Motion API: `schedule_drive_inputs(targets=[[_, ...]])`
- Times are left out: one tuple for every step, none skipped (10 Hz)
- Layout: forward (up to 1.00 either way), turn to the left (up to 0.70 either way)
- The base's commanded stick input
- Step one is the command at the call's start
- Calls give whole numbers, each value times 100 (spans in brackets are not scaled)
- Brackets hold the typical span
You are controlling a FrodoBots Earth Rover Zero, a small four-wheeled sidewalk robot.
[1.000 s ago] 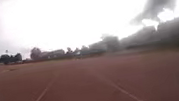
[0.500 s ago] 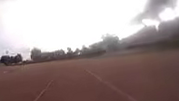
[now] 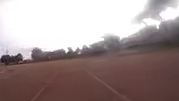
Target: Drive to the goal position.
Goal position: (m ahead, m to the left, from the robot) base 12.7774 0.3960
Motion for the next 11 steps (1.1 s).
schedule_drive_inputs(targets=[[70, 0], [70, 0], [70, 0], [70, 0], [70, 0], [70, 0], [70, 0], [70, 0], [70, 0], [70, 0], [70, 0]])
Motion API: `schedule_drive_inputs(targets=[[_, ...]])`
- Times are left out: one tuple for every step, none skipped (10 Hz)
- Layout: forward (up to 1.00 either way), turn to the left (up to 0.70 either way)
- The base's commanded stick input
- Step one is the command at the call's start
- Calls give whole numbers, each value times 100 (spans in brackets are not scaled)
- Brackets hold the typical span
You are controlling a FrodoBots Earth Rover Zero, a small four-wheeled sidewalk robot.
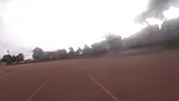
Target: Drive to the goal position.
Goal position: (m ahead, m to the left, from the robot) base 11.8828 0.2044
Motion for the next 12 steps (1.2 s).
schedule_drive_inputs(targets=[[70, 0], [70, 0], [70, 0], [70, 0], [70, 0], [70, 0], [70, 0], [70, 0], [70, 0], [70, 0], [70, 0], [70, 0]])
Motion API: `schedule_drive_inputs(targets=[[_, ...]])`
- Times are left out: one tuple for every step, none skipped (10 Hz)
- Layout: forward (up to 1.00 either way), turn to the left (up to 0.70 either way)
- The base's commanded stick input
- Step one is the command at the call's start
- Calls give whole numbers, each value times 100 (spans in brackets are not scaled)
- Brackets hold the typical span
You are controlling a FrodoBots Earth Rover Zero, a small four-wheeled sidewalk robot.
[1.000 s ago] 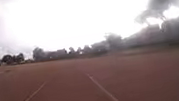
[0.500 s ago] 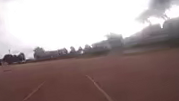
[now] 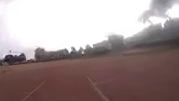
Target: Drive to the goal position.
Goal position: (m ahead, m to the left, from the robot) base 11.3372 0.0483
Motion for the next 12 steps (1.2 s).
schedule_drive_inputs(targets=[[70, 0], [70, 0], [70, 0], [70, 0], [70, 0], [70, 0], [70, 0], [70, 0], [70, 0], [70, 0], [70, -24], [70, -35]])
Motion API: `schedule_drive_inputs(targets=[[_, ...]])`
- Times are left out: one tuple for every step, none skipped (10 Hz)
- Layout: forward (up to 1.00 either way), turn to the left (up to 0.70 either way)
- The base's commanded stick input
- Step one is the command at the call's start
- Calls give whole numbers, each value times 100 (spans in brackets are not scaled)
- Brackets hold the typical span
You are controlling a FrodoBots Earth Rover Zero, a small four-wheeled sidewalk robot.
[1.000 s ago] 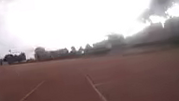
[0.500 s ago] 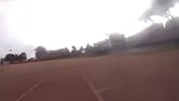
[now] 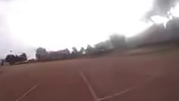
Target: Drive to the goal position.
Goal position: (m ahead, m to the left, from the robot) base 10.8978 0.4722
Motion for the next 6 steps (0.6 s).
schedule_drive_inputs(targets=[[70, -35], [70, -35], [70, -35], [70, -19], [70, 0], [70, 0]])
